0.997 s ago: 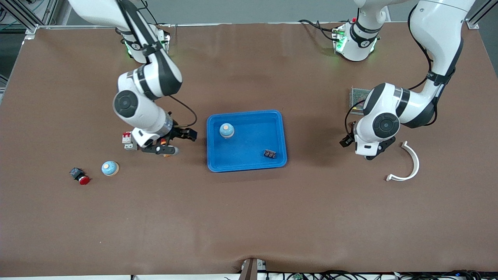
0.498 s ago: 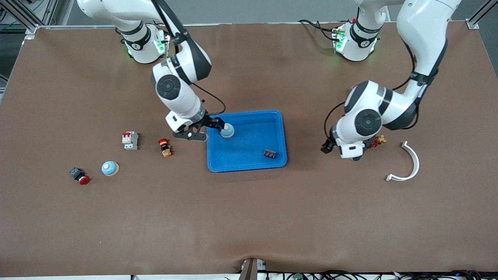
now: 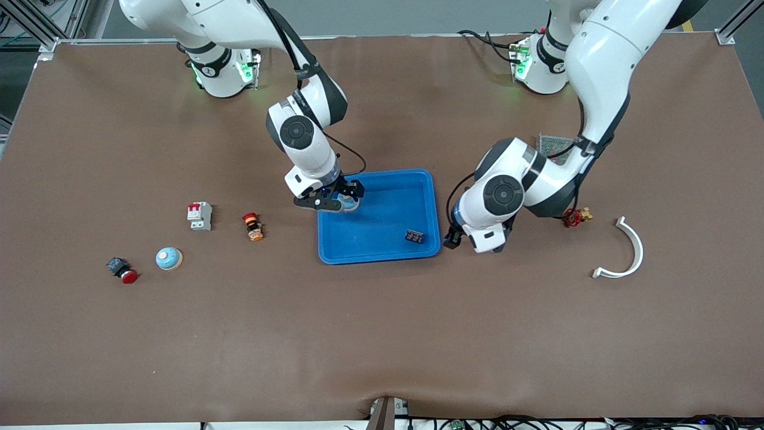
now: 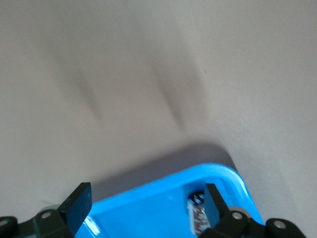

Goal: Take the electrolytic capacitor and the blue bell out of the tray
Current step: 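Return the right gripper to the tray while the left gripper returns too, then grasp the second bell with the right gripper while the left gripper grasps the capacitor, then carry the bell toward the first bell while the left gripper carries the capacitor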

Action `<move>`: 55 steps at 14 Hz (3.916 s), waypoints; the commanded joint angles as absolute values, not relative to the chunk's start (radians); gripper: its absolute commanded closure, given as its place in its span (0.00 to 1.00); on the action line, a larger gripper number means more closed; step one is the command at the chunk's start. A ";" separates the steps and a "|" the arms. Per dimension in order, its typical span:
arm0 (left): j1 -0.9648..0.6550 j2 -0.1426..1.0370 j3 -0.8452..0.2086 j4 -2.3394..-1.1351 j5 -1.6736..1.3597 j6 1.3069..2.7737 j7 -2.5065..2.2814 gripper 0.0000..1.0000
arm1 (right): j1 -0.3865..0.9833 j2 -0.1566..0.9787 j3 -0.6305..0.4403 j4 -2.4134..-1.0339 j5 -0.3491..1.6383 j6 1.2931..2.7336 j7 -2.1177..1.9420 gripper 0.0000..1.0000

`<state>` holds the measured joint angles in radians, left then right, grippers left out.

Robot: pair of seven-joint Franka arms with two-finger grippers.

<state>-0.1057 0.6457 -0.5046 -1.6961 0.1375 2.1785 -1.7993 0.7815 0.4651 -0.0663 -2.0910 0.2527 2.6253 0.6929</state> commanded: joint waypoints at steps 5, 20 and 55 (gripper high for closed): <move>-0.204 0.721 -0.488 -1.649 0.143 2.338 -1.982 0.16 | 0.802 0.534 -0.086 -2.039 0.255 2.643 0.779 0.00; -0.345 0.816 -0.370 -1.583 0.144 2.399 -2.039 0.37 | 0.867 0.552 -0.117 -2.017 0.175 2.632 0.836 0.76; 0.231 0.359 -0.394 -2.013 0.158 2.075 -0.849 1.00 | 0.245 0.571 -0.160 -1.947 0.005 2.583 0.049 1.00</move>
<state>0.1958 0.4010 -0.3819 -1.9675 0.1403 2.0642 -0.9144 0.2561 0.5689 -0.1722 -1.9364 0.0259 2.5526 0.0505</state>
